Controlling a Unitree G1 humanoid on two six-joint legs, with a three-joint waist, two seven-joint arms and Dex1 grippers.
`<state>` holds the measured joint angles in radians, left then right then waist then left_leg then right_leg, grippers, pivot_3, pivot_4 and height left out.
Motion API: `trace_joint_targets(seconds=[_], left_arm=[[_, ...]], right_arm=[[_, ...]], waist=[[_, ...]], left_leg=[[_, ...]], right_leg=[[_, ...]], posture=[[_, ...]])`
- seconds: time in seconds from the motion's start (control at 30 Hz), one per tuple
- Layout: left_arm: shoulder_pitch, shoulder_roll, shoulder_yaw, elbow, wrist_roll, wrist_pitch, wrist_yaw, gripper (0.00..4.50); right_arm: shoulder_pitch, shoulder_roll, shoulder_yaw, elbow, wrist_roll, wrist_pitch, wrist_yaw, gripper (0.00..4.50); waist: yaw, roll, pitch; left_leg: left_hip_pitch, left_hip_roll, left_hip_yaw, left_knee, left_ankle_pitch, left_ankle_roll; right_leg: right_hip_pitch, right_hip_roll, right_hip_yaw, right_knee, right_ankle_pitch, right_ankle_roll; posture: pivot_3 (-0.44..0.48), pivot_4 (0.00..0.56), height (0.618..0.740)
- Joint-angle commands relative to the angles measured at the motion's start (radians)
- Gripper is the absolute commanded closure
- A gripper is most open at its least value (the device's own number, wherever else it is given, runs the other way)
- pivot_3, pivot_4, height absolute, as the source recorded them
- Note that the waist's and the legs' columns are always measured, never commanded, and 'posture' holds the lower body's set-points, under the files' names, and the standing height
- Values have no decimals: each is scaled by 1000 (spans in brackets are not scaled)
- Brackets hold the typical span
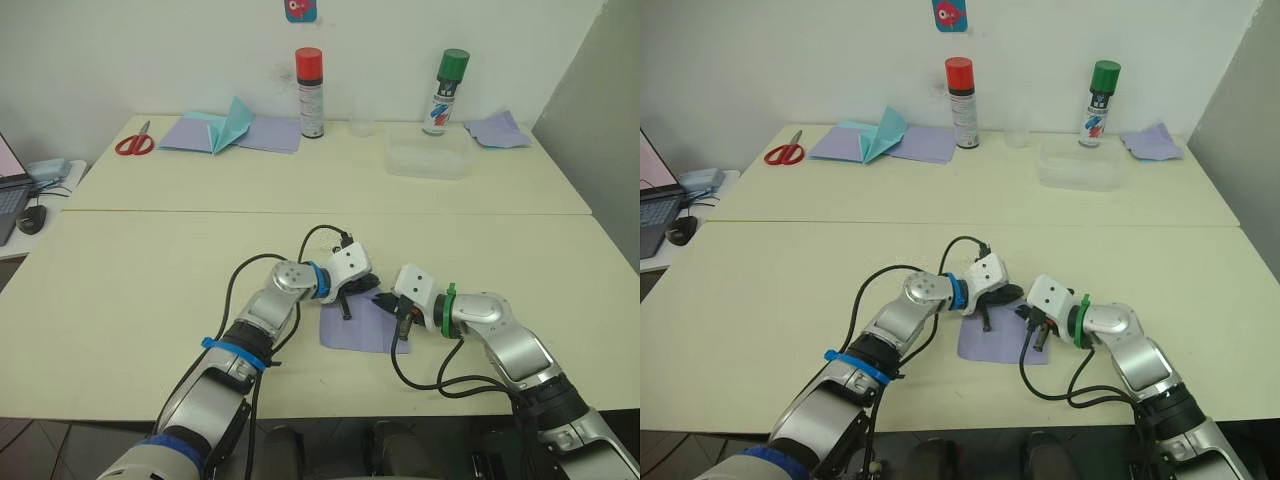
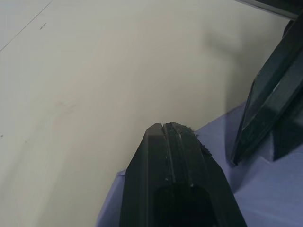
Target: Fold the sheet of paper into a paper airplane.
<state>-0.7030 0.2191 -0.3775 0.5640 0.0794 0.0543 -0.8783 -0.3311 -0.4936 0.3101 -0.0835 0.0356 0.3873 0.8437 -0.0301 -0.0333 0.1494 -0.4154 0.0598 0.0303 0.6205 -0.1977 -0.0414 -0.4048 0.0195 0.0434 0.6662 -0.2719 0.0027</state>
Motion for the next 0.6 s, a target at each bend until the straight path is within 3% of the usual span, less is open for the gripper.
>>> trace_joint_targets(seconds=[0.03, 0.1, 0.23, 0.33, 0.47, 0.6], left_arm=[[13, 14, -27, 53, 55, 23, 19, 4500], [13, 13, -27, 57, 58, 22, 24, 4500], [18, 13, -25, 55, 55, 20, 23, 4500], [25, 14, -22, 51, 53, 18, 20, 4500], [31, 16, -23, 47, 54, 17, 17, 4500], [25, 20, -27, 56, 65, 1, 20, 4500]], right_arm=[[11, -22, -6, -81, 37, 54, 37, 3142], [12, -41, -29, -134, 66, 99, 50, 2467], [9, -72, -104, -233, 162, 215, 65, 2467], [-20, -32, -148, -208, 200, 280, 12, 3163], [-52, 30, -138, -112, 172, 288, -71, 4450], [-72, 58, -117, -30, 128, 269, -130, 4450]], waist=[[0, 0, 0], [0, 0, 0], [-2, -1, 1], [-3, -1, 1], [-3, -1, 0], [-2, -1, 0]], left_leg=[[0, 0, 0, 1, 0, 0], [0, 0, 0, 4, 0, 0], [2, 0, 0, 8, 0, 0], [6, 1, 0, 8, 0, 0], [7, 2, 0, 8, 0, 0], [6, 2, 1, 8, 0, 0]], right_leg=[[0, 0, 0, 0, 0, 0], [0, 0, 0, 4, 0, 0], [0, 0, 0, 11, 0, 0], [1, 0, 1, 13, 0, 0], [1, 2, 1, 14, 0, 0], [0, 2, 2, 14, 0, 0]], posture=[[0, 150, 740], [0, 150, 740], [0, 150, 740], [0, 150, 740], [0, 150, 740], [0, 150, 740]])
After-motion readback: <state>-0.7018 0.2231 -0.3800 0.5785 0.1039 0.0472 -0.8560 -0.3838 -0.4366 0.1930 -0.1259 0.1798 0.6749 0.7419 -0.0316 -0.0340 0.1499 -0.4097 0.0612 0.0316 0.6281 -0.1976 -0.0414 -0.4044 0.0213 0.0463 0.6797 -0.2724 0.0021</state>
